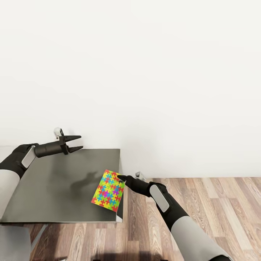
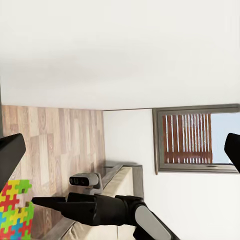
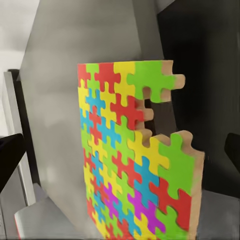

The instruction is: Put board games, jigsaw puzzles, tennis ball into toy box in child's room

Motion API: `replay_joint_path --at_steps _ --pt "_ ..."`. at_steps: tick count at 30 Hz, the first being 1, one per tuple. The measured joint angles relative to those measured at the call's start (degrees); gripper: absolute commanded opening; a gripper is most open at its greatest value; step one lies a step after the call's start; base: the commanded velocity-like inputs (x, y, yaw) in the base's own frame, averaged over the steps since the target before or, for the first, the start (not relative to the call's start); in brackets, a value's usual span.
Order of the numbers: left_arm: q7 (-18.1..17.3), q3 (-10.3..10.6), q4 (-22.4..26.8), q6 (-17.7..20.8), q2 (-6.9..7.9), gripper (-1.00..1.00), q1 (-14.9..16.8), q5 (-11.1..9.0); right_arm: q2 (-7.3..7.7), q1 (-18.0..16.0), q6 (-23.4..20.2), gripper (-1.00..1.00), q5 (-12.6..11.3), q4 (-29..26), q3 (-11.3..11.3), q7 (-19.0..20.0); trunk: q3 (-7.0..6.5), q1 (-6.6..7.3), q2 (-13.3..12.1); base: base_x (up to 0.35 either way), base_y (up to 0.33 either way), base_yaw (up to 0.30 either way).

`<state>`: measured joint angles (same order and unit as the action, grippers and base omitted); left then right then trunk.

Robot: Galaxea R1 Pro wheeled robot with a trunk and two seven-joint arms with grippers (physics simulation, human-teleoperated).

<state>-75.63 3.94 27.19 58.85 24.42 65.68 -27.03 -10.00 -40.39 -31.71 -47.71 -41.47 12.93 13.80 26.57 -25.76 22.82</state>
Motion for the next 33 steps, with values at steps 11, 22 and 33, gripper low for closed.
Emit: replay_joint_path --at_steps 11,22,33 --pt "0.00 0.00 -0.01 -0.12 -0.06 1.00 0.00 0.00 0.00 0.00 -0.01 1.00 0.06 -0.01 0.03 0.19 0.00 0.01 0.00 -0.026 -0.024 0.000" --pt "0.00 0.00 -0.05 -0.13 -0.08 1.00 0.00 -0.01 0.00 0.00 0.00 1.00 0.06 0.21 0.08 0.21 0.00 0.01 0.00 -0.001 -0.011 0.000" --pt "0.00 0.00 -0.08 -0.15 -0.13 1.00 -0.64 0.07 0.58 0.00 0.80 1.00 0.21 4.79 0.08 4.01 0.00 0.01 0.00 0.000 -0.002 0.000"
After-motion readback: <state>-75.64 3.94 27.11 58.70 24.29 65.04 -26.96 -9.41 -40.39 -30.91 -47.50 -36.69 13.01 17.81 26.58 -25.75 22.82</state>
